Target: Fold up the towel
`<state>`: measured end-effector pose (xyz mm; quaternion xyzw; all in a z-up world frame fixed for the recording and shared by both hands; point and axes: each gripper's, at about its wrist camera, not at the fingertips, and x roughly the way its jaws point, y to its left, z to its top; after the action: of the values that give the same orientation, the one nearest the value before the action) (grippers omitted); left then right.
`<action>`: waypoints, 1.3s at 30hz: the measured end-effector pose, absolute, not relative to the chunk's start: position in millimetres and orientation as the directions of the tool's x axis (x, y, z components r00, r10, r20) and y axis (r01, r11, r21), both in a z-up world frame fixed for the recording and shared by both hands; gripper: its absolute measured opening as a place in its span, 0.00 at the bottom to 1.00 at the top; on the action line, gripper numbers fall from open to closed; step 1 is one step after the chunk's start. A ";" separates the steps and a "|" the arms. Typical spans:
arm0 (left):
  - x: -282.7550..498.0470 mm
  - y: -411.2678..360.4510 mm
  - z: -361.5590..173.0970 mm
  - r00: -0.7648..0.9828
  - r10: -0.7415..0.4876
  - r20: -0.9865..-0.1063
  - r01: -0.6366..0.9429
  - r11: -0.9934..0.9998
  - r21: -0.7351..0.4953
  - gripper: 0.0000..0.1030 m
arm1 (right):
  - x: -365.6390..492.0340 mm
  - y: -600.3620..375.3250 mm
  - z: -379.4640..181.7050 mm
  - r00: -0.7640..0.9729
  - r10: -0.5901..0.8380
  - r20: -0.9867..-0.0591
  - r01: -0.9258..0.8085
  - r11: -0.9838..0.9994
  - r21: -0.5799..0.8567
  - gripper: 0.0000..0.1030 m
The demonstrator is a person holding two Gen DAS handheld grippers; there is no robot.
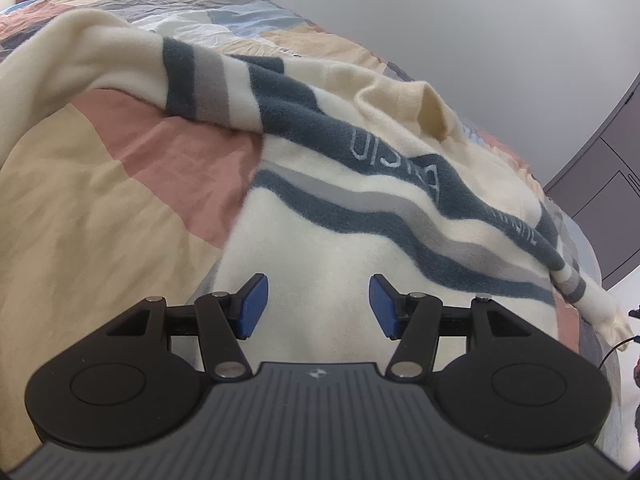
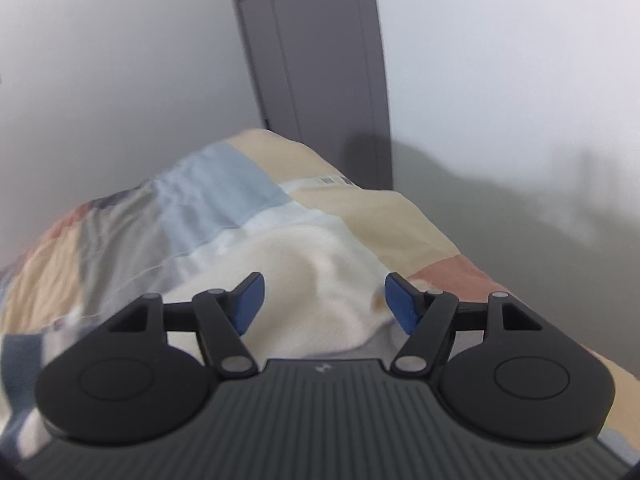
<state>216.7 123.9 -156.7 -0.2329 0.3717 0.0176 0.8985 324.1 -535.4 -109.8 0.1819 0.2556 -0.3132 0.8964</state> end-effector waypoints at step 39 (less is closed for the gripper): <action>167.4 171.1 -172.2 0.681 -0.254 -0.687 -0.306 0.754 -0.582 0.60 | 199.0 -152.2 -152.4 0.290 0.158 -0.944 -0.065 0.987 0.145 0.82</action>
<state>167.4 171.1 -172.2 -0.3506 0.3992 0.0153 0.8470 199.0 -152.2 -152.4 0.0392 0.5918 0.0697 0.8021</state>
